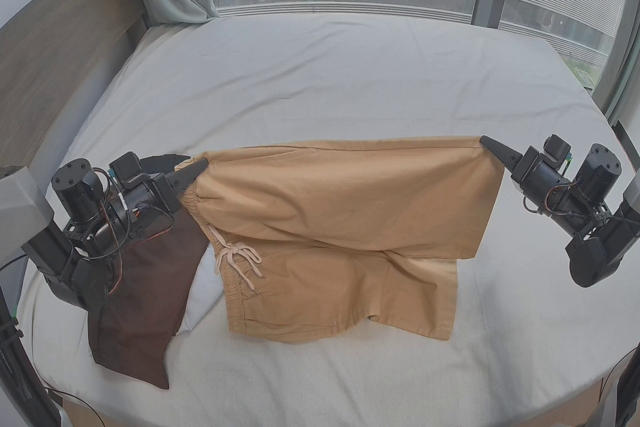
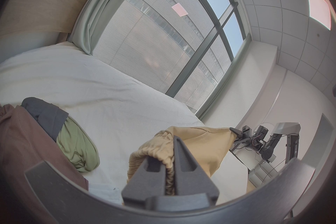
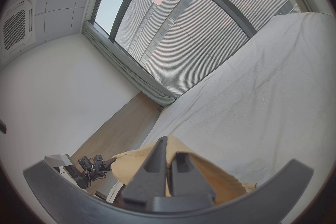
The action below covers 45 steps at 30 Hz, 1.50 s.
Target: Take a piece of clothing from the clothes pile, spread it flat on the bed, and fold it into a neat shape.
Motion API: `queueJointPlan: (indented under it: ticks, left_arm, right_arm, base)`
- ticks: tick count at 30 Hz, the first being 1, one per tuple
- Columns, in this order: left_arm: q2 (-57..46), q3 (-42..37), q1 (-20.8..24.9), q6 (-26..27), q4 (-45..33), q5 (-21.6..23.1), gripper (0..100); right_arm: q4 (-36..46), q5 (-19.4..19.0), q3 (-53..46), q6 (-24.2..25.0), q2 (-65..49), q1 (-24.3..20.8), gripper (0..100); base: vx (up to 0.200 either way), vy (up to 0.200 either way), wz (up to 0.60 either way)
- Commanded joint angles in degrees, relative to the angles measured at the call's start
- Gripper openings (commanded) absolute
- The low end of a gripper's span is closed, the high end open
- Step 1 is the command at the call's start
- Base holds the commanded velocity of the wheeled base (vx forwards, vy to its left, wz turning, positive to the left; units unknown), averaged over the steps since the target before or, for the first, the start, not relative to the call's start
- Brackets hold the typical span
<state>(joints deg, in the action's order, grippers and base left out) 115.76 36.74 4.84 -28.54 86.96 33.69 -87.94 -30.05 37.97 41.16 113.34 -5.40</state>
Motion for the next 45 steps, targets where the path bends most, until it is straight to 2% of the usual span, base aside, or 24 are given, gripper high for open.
queueJointPlan:
  ticks: [1, 6, 10, 15, 22, 27, 33, 45]
  left_arm:
    - [2.4, 2.0, 0.8, -0.1, 0.1, -1.2, 0]
    - [6.2, 5.0, 0.7, -0.4, 0.1, -1.4, 0]
    - [9.6, 8.6, 0.7, -0.5, 0.1, -4.6, 0]
    - [11.7, 11.4, 0.5, -1.2, 0.1, -5.4, 0]
    - [13.3, 14.8, 0.5, -5.6, 0.1, -6.6, 0]
    - [14.0, 17.5, 0.3, -8.1, 0.1, -6.8, 0]
    - [15.8, 20.8, 0.1, -11.9, 0.1, -7.9, 0]
    - [20.4, 27.1, -0.8, -12.3, 0.1, -8.2, 0]
  right_arm:
    - [-0.3, -0.1, 5.0, 0.0, 6.5, 0.1, 0]
    - [0.0, -0.2, 10.3, 0.1, 9.9, 0.2, 0]
    - [0.2, -0.2, 14.8, 0.1, 12.9, -0.2, 0]
    - [0.4, -0.3, 17.9, 0.1, 14.5, -0.2, 0]
    - [3.8, -0.2, 23.5, 0.2, 16.7, -0.2, 0]
    - [8.5, -0.2, 28.6, 0.2, 17.4, -0.1, 0]
    - [16.0, -0.2, 39.5, 0.2, 20.6, -0.1, 0]
    - [26.0, -0.1, 53.7, 0.1, 26.8, 0.0, 0]
  base:
    - [0.000, 0.000, 0.00]
    - [0.000, 0.000, 0.00]
    - [0.000, 0.000, 0.00]
    - [0.000, 0.000, 0.00]
    - [0.000, 0.000, 0.00]
    - [0.000, 0.000, 0.00]
    - [0.000, 0.000, 0.00]
    - [0.000, 0.000, 0.00]
